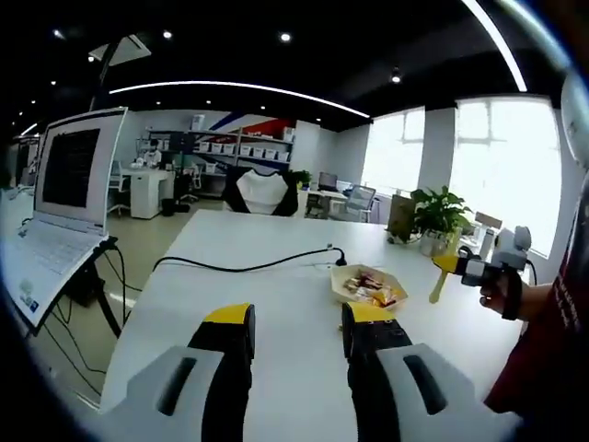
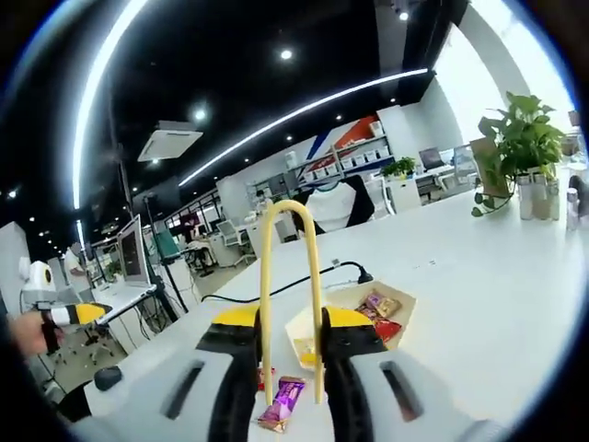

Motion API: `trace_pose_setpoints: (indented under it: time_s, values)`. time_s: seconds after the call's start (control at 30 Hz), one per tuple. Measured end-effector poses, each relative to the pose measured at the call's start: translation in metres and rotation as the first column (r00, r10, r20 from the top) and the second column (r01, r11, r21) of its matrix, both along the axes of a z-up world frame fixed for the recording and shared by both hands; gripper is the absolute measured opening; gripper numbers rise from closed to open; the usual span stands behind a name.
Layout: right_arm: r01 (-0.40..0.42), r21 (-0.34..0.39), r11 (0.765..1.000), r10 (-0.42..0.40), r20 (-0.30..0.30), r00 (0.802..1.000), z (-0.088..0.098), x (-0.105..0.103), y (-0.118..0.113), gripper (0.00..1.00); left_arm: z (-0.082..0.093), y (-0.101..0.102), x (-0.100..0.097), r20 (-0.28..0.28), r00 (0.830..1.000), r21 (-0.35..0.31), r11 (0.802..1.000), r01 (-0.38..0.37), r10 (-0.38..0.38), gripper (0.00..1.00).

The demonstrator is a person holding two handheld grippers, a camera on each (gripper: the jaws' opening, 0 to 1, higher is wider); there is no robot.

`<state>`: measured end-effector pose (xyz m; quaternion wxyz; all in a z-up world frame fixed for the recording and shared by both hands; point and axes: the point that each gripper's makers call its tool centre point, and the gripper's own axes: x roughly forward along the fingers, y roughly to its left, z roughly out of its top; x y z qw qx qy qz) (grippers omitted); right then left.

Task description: Place the target food into the container with the food tongs after gripping and lifting it, then release it inside without dropping or visibly crushing the food.

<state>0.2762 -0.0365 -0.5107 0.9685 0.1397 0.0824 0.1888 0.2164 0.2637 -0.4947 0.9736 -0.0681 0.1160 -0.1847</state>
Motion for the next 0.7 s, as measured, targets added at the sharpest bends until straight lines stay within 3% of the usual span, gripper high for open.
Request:
trace_pose_setpoints:
  time_s: [0.1, 0.27, 0.4, 0.7]
  values:
    - [-0.01, -0.033, 0.999, 0.011, 0.023, 1.0, 0.003, -0.007, -0.014, 0.22, -0.001, 0.001, -0.001, 0.013, 1.0, 0.056, 0.998, 0.004, -0.005, 0.4]
    - [0.03, -0.05, 0.998, -0.029, 0.02, 0.999, 0.004, -0.019, -0.051, 0.22, 0.003, -0.003, 0.003, 0.025, 0.999, -0.002, 1.0, 0.022, -0.022, 0.4]
    - [0.102, -0.06, 0.993, -0.102, 0.017, 0.995, 0.004, -0.029, -0.085, 0.23, 0.004, -0.007, 0.01, 0.024, 0.999, 0.016, 0.999, 0.034, -0.034, 0.39]
    - [0.171, -0.044, 0.984, -0.17, 0.026, 0.985, 0.01, -0.031, -0.118, 0.24, 0.013, -0.014, 0.016, 0.051, 0.997, 0.014, 0.998, 0.053, -0.054, 0.37]
